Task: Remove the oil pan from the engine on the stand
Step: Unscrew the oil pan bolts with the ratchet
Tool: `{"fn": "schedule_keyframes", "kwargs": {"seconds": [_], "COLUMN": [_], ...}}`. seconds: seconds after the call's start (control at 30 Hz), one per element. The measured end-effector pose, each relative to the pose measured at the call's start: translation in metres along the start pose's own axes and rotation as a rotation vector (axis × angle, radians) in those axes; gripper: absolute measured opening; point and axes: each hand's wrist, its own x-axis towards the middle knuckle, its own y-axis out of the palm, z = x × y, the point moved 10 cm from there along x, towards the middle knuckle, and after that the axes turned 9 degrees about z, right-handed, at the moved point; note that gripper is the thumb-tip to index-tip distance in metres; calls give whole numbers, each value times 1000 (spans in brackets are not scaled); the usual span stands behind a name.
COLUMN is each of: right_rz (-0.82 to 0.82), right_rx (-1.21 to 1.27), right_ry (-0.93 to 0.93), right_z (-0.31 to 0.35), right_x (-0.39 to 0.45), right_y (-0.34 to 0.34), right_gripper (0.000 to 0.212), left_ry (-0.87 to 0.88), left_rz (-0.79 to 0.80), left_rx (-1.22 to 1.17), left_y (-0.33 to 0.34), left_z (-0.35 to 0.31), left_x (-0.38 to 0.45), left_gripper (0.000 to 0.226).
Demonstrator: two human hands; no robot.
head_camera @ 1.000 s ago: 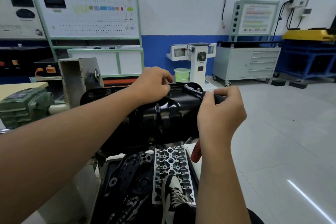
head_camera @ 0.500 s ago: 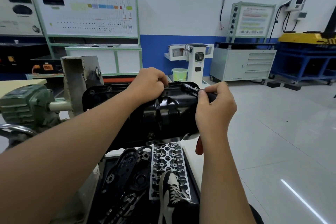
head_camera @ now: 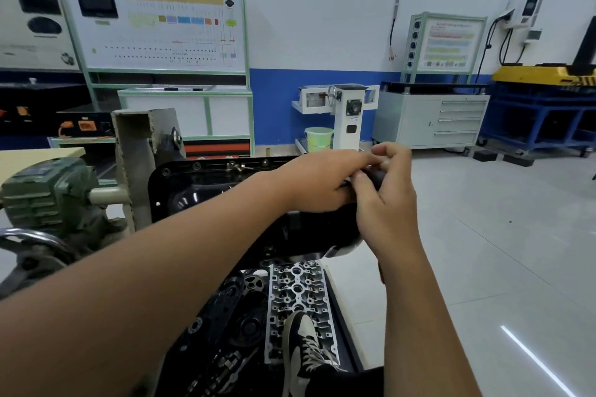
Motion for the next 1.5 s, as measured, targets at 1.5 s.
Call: {"fn": "schedule_keyframes", "kwargs": {"seconds": [1.5], "right_rz": [-208], "right_rx": [1107], "right_ry": [565], "right_z": [-94], "right_x": [-45], "right_y": [14], "right_gripper": [9], "left_ry": [-165], "left_rz": [-696], "left_rx": [141], "left_y": [0], "left_z": [-23], "left_x": [-53], "left_gripper": [22]}}
